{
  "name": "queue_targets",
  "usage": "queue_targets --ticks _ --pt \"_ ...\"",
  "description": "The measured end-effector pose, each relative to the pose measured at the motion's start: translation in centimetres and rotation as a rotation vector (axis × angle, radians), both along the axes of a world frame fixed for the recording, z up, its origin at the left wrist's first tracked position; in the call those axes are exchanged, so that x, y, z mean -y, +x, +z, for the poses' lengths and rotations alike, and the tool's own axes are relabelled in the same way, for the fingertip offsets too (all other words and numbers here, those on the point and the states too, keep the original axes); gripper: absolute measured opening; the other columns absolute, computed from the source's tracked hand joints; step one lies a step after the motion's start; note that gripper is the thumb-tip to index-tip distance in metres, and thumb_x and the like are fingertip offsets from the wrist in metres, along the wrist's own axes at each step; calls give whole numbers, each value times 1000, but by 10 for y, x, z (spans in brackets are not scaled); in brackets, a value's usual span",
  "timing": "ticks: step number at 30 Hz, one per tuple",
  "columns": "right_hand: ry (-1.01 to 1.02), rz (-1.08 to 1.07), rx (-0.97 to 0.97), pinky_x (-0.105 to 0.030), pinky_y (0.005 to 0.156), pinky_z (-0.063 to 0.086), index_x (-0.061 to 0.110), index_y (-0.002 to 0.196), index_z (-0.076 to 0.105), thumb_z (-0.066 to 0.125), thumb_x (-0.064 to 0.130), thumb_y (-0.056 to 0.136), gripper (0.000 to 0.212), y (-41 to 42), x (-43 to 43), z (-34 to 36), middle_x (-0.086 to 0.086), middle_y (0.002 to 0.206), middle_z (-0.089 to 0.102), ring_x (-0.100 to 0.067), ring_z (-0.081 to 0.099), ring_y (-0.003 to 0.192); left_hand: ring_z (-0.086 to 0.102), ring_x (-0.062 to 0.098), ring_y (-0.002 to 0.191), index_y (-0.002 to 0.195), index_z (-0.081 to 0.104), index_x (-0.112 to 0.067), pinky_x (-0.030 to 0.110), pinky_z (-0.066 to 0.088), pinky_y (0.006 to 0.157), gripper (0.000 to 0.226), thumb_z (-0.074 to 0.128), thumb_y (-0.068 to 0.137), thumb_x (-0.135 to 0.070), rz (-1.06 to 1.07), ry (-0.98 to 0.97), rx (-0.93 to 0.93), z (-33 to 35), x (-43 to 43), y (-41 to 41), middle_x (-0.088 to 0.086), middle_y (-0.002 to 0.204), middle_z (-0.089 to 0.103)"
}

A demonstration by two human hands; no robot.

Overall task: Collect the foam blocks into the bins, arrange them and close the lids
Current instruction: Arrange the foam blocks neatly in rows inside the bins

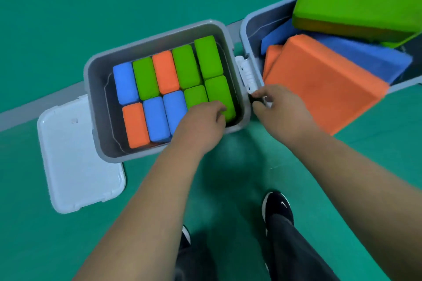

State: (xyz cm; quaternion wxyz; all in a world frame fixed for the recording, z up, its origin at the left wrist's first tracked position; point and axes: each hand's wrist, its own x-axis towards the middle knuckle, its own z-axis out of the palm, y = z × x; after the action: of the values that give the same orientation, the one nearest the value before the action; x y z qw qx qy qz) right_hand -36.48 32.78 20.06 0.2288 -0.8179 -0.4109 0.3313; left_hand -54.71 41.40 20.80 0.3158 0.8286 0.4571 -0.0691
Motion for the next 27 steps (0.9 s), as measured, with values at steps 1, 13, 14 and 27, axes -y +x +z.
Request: queue_targets --ticks 1,13,14,27 --pt "9 0 3 -14 84 32 21 116 73 64 22 94 24 14 2 10 1 117 65 -16 60 108 63 26 115 127 70 -23 37 51 94 31 54 100 -23 -10 11 15 11 0 17 3 124 73" --pt "199 -78 145 -25 88 40 20 100 75 58 12 90 21 155 19 95 1 104 69 -16 61 97 66 18 100 127 68 -28 34 55 87 32 56 97 -28 88 -140 165 55 46 167 -5 112 71" --pt "207 -86 150 -25 87 41 20 101 75 57 12 90 22 163 23 97 1 103 69 -15 61 95 65 17 103 130 66 -27 33 53 91 34 56 97 -27 108 -165 167 51 50 175 -6 115 69" --pt "124 -230 151 -26 87 43 19 115 69 58 13 88 29 207 33 73 0 115 65 -13 57 98 55 33 116 138 44 -12 43 48 95 53 63 95 -36 88 -304 8 29 32 242 8 139 47"
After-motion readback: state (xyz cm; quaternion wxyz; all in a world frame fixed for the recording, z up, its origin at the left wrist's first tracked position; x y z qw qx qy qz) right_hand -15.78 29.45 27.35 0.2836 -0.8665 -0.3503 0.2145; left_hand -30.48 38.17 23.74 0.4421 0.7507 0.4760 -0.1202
